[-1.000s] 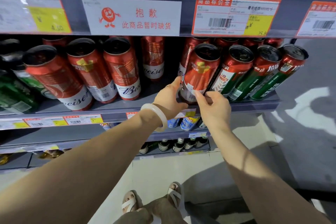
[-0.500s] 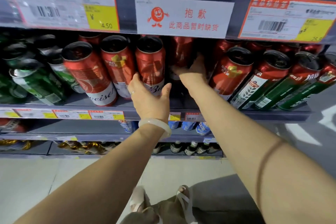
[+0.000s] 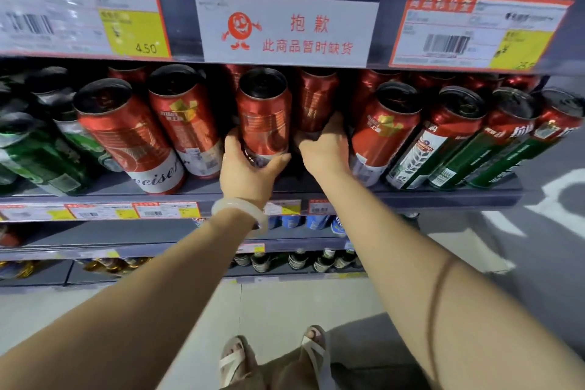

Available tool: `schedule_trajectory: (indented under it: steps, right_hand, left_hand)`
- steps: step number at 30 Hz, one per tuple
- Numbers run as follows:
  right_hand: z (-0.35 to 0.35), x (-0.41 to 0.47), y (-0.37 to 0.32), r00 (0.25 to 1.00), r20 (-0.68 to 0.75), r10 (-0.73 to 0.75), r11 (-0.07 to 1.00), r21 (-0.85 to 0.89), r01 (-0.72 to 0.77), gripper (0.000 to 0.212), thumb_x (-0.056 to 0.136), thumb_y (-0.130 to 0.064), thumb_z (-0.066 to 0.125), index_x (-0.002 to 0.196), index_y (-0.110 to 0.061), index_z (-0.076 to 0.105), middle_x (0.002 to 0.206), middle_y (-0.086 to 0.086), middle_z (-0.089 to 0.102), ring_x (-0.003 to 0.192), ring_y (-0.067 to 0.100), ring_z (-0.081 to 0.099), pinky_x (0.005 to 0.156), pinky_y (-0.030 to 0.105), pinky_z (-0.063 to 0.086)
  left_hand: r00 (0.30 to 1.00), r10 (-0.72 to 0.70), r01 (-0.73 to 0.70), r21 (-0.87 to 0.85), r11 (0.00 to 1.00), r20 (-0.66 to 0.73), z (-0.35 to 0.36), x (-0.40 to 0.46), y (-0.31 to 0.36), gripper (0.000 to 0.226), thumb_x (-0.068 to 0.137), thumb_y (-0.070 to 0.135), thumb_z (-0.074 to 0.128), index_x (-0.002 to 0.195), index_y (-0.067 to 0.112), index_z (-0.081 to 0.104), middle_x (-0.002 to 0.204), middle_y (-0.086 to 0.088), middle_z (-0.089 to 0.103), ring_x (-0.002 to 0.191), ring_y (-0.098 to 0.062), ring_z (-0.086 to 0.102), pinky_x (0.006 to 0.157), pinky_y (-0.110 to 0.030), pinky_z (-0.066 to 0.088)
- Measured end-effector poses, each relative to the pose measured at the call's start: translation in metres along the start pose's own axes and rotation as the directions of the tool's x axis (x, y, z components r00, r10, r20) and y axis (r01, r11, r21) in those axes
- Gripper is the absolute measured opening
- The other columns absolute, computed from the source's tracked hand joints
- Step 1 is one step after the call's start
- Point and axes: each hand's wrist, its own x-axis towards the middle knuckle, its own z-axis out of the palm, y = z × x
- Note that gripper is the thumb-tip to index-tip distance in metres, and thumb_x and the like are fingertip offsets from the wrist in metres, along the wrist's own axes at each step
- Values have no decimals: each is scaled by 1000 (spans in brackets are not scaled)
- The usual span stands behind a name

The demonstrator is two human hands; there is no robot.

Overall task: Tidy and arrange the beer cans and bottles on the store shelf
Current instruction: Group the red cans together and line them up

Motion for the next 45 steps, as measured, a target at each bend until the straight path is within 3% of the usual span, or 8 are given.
schedule_trajectory:
  steps: [8, 11, 18, 27, 30, 34, 36, 45]
  right_hand:
    - [-14, -43, 13, 982, 159, 104, 994, 19, -108, 54, 90, -5, 45, 140, -9, 25, 138, 11, 41, 119, 23, 45, 90, 28, 38]
    - [-21, -62, 26, 979, 194, 69, 995, 52, -81, 53, 85, -3, 49, 134, -14, 33, 130, 4, 48, 120, 20, 48, 98, 36, 44]
    - [-41, -67, 39, 995, 57, 83, 997, -11, -82, 19, 80, -9, 58, 98, -11, 53, 94, 5, 64, 83, 19, 59, 59, 21, 42]
    - [-44, -77, 36, 995, 48, 89, 992, -98, -84, 17, 86, -11, 57, 102, -12, 53, 89, -5, 56, 85, 15, 56, 70, 22, 39]
    - [-41, -85, 28, 996, 58, 62, 985, -166, -52, 19, 88, -10, 54, 106, -8, 58, 88, -4, 54, 83, 16, 51, 72, 22, 38]
    - [-15, -91, 12, 987, 156, 38, 987, -159, -13, 30, 89, -16, 57, 118, -10, 58, 114, 4, 64, 102, 18, 58, 79, 18, 37]
    - [1, -85, -2, 978, 207, -25, 996, -81, 42, 38, 89, -19, 59, 125, -10, 50, 126, 4, 58, 113, 16, 55, 87, 18, 38]
    - [65, -9, -55, 991, 130, -17, 996, 89, 5, 87, 75, -27, 74, 145, -15, 23, 135, 8, 53, 121, 25, 53, 97, 29, 42]
  left_hand:
    - [937, 92, -120, 63, 991, 338, -27, 4, 15, 72, 67, 20, 81, 126, 13, 40, 94, 17, 50, 88, -2, 49, 60, 3, 34]
    - [902, 115, -164, 85, 983, 417, -17, -4, 18, 68, 69, 24, 79, 124, 13, 40, 99, 14, 47, 93, -2, 44, 66, -2, 29]
    - [885, 75, -146, 121, 982, 459, 14, -4, 26, 123, 58, 30, 86, 147, 16, 2, 145, -13, 26, 135, -24, 29, 106, -30, 27]
    - [849, 47, -151, 156, 976, 527, 24, 3, 29, 116, 57, 28, 87, 146, 18, 12, 132, -3, 49, 121, -18, 49, 95, -27, 39]
    - [901, 61, -158, 191, 969, 430, 3, 2, 27, 96, 65, 25, 82, 142, 10, 26, 136, -9, 45, 124, -23, 46, 100, -30, 39]
    - [977, 207, -206, 40, 978, -43, -45, -13, 7, 43, 74, 13, 73, 113, 7, 55, 108, -5, 53, 93, -17, 54, 89, -19, 46]
    - [957, 221, -217, 41, 975, -190, -62, -17, -2, 47, 74, 12, 73, 115, 4, 51, 108, -2, 42, 96, -13, 44, 85, -4, 34]
    - [967, 32, -38, -20, 999, -254, -47, -13, -2, 75, 83, 22, 66, 140, 0, 22, 145, -15, 29, 136, -26, 27, 112, -29, 22]
